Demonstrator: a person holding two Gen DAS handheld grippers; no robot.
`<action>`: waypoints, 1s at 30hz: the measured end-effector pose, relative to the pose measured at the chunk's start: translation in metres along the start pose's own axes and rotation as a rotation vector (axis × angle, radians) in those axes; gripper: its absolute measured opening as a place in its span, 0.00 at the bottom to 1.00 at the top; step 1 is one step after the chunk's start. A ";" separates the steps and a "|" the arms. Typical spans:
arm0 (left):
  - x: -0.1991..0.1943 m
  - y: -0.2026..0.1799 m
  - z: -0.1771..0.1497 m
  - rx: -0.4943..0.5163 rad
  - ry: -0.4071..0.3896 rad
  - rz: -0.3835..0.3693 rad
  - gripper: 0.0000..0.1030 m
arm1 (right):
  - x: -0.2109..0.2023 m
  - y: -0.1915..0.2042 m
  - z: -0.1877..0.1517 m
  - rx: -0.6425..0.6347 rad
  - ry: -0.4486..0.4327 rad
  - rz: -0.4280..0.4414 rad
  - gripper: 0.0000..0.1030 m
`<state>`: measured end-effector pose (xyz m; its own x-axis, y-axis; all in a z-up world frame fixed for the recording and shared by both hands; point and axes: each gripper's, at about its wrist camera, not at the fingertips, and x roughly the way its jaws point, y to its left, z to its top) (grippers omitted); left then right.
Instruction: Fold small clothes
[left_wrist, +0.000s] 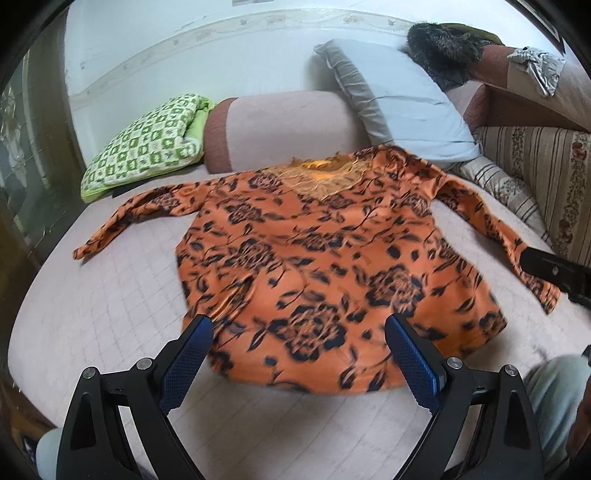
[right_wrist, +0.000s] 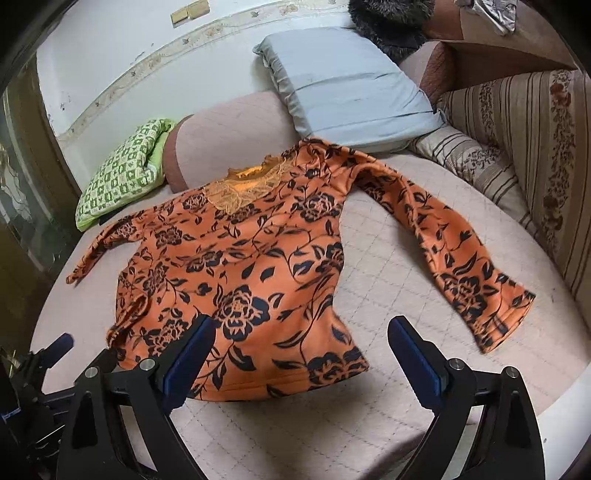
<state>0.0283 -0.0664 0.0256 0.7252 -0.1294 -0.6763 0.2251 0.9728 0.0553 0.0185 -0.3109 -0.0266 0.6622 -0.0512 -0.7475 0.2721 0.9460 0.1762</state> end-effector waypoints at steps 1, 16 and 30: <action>0.001 -0.003 0.004 -0.001 -0.002 -0.005 0.92 | -0.003 -0.002 0.005 -0.006 -0.006 -0.014 0.92; 0.040 -0.085 0.078 0.052 0.055 -0.197 0.91 | -0.008 -0.064 0.051 0.096 -0.029 0.028 0.91; 0.193 -0.243 0.097 0.090 0.460 -0.491 0.69 | 0.053 -0.247 0.056 0.311 0.209 -0.173 0.73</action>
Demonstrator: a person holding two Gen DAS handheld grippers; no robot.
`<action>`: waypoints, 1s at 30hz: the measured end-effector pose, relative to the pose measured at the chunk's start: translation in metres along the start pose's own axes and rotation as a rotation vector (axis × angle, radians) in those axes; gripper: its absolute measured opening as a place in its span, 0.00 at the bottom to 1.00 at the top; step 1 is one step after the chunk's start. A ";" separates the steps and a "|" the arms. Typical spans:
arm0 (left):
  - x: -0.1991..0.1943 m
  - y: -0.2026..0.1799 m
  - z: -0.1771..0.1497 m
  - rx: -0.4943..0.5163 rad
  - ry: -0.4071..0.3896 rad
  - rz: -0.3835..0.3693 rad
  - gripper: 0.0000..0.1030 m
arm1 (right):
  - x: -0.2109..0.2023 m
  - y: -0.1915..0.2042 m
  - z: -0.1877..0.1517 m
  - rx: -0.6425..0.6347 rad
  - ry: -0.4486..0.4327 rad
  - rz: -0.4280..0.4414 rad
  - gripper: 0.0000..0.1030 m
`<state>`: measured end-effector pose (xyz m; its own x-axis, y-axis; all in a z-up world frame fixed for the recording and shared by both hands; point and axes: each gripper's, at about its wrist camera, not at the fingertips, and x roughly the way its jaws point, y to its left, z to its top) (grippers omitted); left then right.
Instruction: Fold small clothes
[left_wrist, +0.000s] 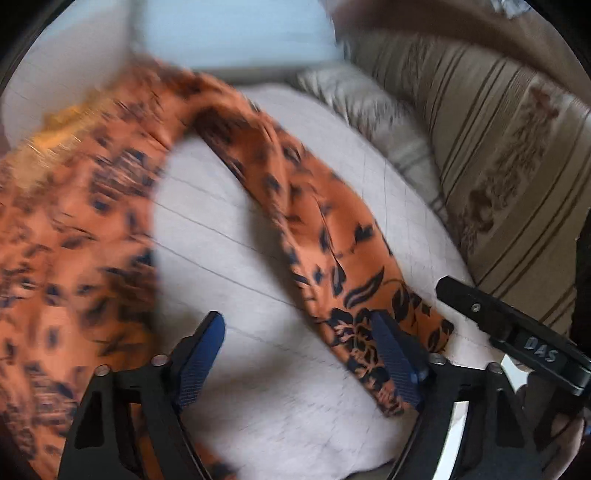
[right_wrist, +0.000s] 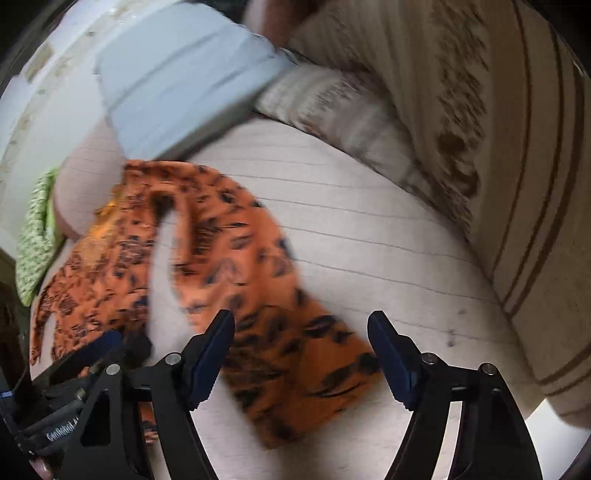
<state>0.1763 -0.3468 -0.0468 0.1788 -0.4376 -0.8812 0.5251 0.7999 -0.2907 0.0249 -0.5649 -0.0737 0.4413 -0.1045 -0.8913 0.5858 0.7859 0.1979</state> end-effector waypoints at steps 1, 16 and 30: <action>0.014 0.001 0.003 -0.015 0.040 0.007 0.54 | 0.005 -0.008 0.001 0.017 0.016 -0.011 0.73; -0.028 0.069 0.015 -0.274 -0.048 -0.387 0.04 | -0.028 0.010 0.003 0.083 0.031 0.377 0.06; -0.131 0.308 -0.039 -0.360 -0.223 -0.220 0.24 | -0.061 0.330 -0.002 -0.374 0.018 0.708 0.04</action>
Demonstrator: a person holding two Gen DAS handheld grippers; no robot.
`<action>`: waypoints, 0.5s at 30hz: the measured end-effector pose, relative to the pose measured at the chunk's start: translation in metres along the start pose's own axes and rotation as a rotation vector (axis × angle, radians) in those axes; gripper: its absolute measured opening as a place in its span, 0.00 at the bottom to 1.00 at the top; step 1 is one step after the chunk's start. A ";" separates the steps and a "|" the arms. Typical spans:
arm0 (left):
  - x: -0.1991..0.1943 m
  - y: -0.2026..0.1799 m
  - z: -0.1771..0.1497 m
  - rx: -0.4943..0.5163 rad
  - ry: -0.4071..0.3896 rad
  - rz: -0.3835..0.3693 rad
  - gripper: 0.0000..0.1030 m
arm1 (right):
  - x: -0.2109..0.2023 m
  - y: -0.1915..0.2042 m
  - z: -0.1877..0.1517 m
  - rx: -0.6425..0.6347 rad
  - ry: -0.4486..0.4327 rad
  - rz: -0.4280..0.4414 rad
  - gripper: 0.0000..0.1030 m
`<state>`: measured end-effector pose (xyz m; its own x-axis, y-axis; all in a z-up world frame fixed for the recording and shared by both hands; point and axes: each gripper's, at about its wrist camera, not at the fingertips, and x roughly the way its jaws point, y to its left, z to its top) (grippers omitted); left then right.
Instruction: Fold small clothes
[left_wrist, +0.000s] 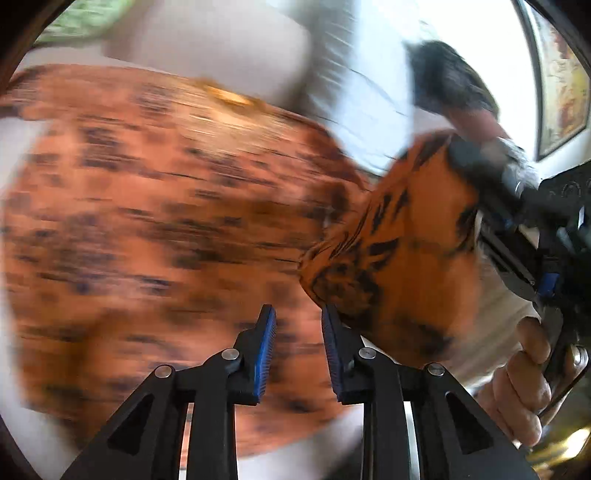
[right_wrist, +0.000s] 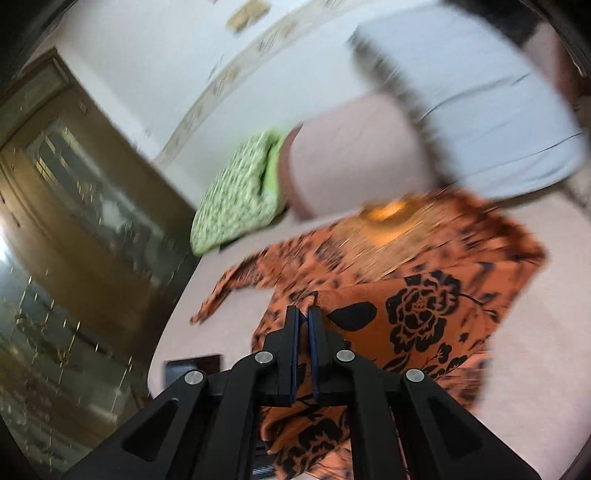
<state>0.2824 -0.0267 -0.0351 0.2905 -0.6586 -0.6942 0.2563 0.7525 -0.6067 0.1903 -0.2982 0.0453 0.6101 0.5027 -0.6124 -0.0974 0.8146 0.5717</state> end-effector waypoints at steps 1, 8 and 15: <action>-0.007 0.027 0.004 -0.017 -0.027 0.077 0.25 | 0.030 0.007 -0.008 0.001 0.046 0.026 0.04; -0.016 0.101 0.016 -0.143 -0.115 0.205 0.36 | 0.154 -0.010 -0.067 0.091 0.230 0.093 0.13; -0.004 0.091 0.028 -0.137 -0.077 0.223 0.53 | 0.098 -0.040 -0.049 0.124 0.110 -0.015 0.73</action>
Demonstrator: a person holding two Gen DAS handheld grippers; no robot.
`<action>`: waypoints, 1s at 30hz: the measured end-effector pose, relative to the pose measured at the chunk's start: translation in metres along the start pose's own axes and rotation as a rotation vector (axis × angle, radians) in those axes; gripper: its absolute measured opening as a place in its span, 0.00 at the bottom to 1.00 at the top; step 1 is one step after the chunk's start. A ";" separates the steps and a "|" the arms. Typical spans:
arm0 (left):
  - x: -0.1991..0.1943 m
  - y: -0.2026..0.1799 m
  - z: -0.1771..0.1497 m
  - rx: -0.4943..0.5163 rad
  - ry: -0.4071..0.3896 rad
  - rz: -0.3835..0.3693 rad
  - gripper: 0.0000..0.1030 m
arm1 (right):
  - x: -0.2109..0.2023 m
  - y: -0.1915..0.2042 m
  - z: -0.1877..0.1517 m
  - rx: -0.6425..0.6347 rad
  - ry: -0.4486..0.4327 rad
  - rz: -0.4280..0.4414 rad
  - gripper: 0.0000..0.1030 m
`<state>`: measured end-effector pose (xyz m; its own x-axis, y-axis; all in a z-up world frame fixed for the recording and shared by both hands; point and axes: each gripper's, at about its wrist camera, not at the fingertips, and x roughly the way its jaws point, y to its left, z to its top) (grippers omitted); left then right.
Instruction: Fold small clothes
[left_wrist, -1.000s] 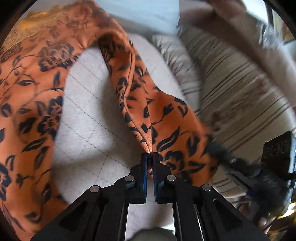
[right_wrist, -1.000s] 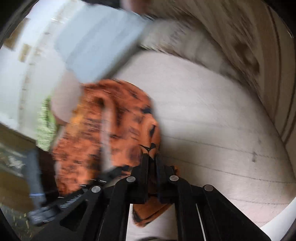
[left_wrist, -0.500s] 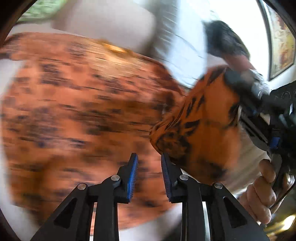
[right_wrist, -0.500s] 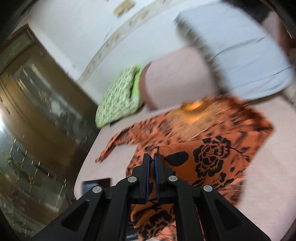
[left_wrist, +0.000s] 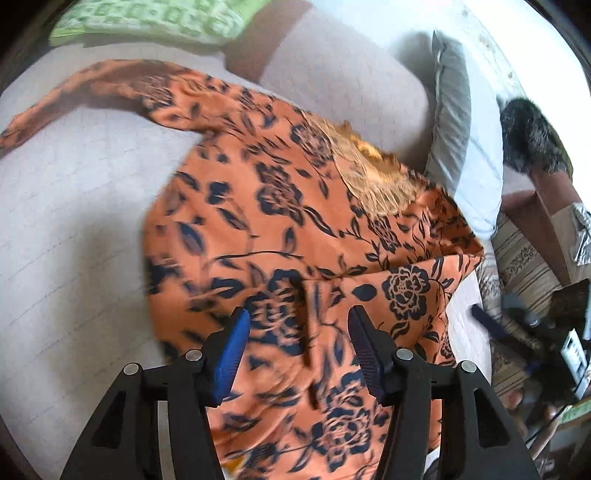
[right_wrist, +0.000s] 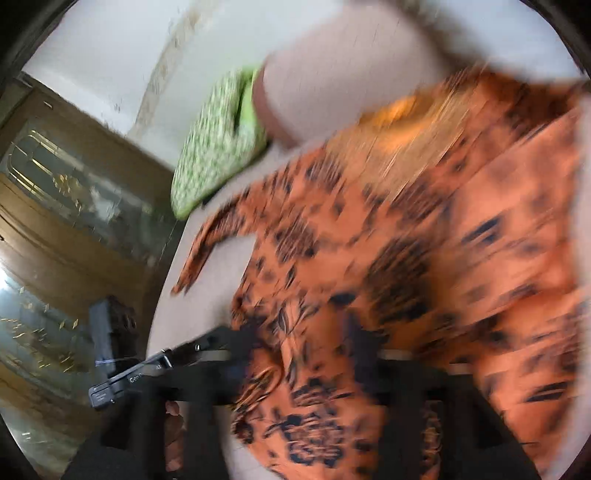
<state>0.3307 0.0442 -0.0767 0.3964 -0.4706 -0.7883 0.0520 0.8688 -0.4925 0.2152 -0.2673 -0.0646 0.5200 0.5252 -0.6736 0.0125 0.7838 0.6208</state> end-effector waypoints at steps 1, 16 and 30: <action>0.004 -0.011 0.006 0.028 0.026 0.012 0.54 | -0.016 -0.007 0.007 -0.001 -0.036 -0.040 0.73; 0.021 -0.042 0.000 0.099 0.038 0.088 0.04 | -0.011 -0.116 0.120 0.189 -0.118 -0.610 0.07; 0.019 0.022 -0.032 -0.081 0.080 0.070 0.20 | 0.129 -0.046 0.124 -0.040 0.104 -0.496 0.29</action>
<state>0.3103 0.0495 -0.1141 0.3222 -0.4230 -0.8469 -0.0488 0.8860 -0.4611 0.3878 -0.2772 -0.1302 0.3723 0.1155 -0.9209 0.2027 0.9581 0.2021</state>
